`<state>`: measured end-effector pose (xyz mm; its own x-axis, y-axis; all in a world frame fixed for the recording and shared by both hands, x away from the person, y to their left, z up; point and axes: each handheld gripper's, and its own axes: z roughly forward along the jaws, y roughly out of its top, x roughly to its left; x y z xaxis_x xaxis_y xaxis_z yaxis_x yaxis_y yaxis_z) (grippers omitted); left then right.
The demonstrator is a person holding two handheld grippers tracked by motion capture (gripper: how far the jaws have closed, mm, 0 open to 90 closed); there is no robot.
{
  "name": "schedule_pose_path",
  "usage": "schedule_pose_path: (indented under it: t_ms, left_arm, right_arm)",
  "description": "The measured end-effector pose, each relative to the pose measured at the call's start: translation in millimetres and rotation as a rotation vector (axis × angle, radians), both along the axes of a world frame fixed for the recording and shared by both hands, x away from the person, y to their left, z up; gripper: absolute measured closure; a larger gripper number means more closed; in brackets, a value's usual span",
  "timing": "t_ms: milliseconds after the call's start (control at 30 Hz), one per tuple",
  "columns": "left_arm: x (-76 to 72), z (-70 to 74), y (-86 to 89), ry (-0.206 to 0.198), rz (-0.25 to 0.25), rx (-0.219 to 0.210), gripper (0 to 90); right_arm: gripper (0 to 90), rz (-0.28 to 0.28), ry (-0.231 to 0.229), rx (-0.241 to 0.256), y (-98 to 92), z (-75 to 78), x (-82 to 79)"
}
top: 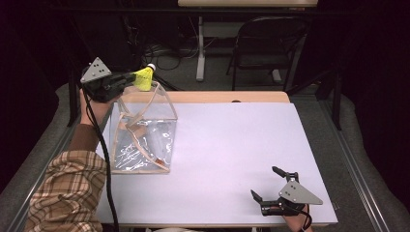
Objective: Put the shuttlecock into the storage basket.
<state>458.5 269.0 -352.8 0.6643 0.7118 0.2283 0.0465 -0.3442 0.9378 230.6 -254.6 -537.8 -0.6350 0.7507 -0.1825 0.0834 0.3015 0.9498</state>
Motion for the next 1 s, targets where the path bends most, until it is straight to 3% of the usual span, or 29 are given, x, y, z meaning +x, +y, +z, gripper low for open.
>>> schedule_pose_path:
  t_ms: [1000]
  left_arm:
    - [7.2,-19.5,10.3,0.045,0.041,0.004,89.7]
  right_arm:
    - [0.0,-0.001,0.002,-0.005,0.2,-0.3,0.6]
